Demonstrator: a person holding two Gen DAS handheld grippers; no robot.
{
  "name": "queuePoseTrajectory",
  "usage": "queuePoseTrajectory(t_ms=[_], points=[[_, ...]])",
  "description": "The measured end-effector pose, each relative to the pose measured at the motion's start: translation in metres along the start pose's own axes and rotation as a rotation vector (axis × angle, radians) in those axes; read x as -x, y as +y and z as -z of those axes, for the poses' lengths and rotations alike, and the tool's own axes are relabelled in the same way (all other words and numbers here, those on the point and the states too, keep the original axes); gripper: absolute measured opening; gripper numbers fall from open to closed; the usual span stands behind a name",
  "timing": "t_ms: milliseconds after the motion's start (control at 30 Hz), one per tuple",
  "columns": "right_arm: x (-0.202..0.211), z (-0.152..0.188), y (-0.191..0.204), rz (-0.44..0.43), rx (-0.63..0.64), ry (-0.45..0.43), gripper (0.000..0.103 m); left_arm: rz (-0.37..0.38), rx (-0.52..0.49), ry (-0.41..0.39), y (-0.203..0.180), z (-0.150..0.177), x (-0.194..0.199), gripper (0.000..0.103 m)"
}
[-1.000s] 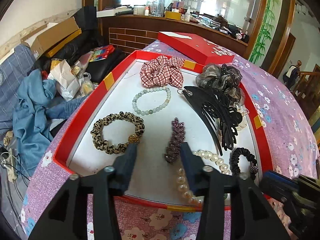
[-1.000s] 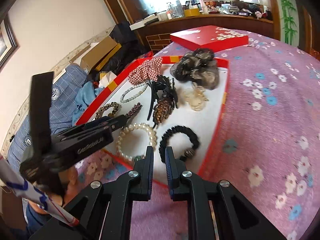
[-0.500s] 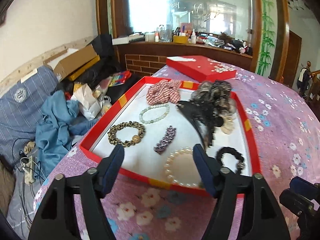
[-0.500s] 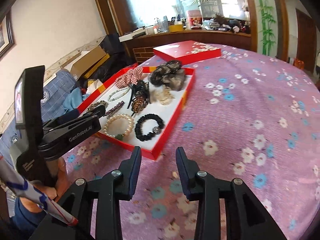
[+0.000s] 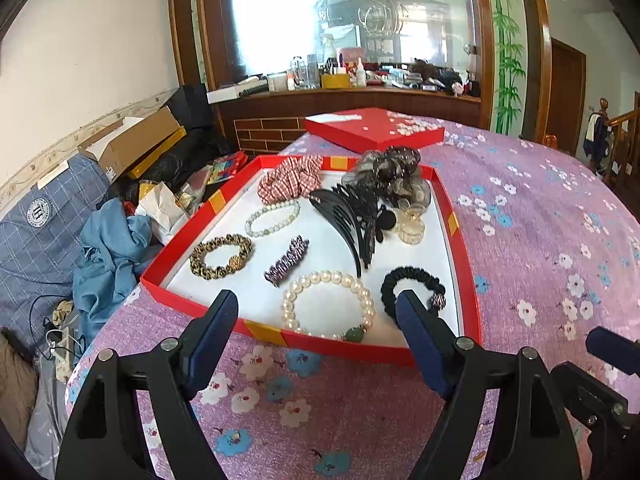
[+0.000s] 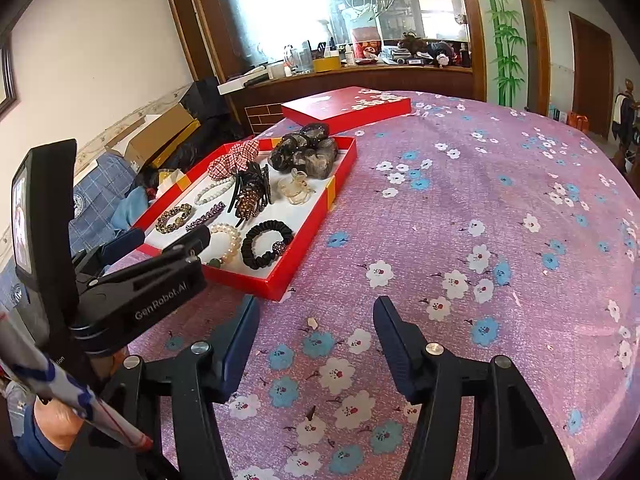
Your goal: Organize jewelry
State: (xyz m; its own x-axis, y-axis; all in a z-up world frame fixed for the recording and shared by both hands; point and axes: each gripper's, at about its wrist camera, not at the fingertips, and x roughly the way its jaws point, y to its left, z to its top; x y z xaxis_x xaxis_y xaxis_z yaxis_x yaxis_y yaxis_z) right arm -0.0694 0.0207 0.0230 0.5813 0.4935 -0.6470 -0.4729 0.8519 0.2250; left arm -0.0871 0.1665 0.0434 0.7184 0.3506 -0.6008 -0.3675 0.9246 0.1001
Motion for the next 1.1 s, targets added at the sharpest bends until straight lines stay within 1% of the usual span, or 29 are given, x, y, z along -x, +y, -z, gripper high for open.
queuePoseTrajectory(t_ms=[100, 200, 500, 600, 700, 767, 867, 933, 1000, 1033, 1100], points=[[-0.001, 0.001, 0.001, 0.003, 0.002, 0.002, 0.07, -0.006, 0.011, -0.005, 0.003, 0.001, 0.001, 0.082], [-0.001, 0.002, 0.002, 0.011, 0.005, 0.0, 0.071, -0.019, 0.017, -0.008, 0.005, 0.002, 0.002, 0.09], [-0.007, 0.001, -0.003, 0.048, -0.012, 0.013, 0.076, -0.042, 0.005, -0.022, 0.008, 0.004, 0.006, 0.092], [-0.007, 0.001, -0.003, 0.061, -0.01, 0.011, 0.082, -0.038, 0.007, -0.038, 0.01, 0.004, 0.009, 0.095], [-0.006, 0.001, -0.002, 0.075, -0.004, 0.008, 0.083, -0.068, -0.006, -0.051, 0.011, 0.004, 0.01, 0.097], [-0.007, 0.001, -0.001, 0.085, -0.001, 0.008, 0.084, -0.063, -0.013, -0.054, 0.012, 0.004, 0.011, 0.097], [-0.006, 0.001, 0.002, 0.112, 0.013, 0.005, 0.085, -0.063, -0.039, -0.051, 0.012, 0.004, 0.011, 0.097], [-0.006, 0.001, 0.006, 0.135, 0.026, 0.003, 0.087, -0.069, -0.045, -0.062, 0.016, 0.006, 0.013, 0.097], [-0.004, 0.0, 0.01, 0.152, 0.039, -0.003, 0.087, -0.093, -0.04, -0.067, 0.02, 0.008, 0.013, 0.097], [-0.004, 0.0, 0.012, 0.163, 0.048, -0.009, 0.087, -0.136, -0.033, -0.072, 0.024, 0.01, 0.013, 0.097], [-0.003, 0.0, 0.017, 0.179, 0.069, -0.021, 0.088, -0.182, -0.013, -0.062, 0.031, 0.012, 0.012, 0.097]])
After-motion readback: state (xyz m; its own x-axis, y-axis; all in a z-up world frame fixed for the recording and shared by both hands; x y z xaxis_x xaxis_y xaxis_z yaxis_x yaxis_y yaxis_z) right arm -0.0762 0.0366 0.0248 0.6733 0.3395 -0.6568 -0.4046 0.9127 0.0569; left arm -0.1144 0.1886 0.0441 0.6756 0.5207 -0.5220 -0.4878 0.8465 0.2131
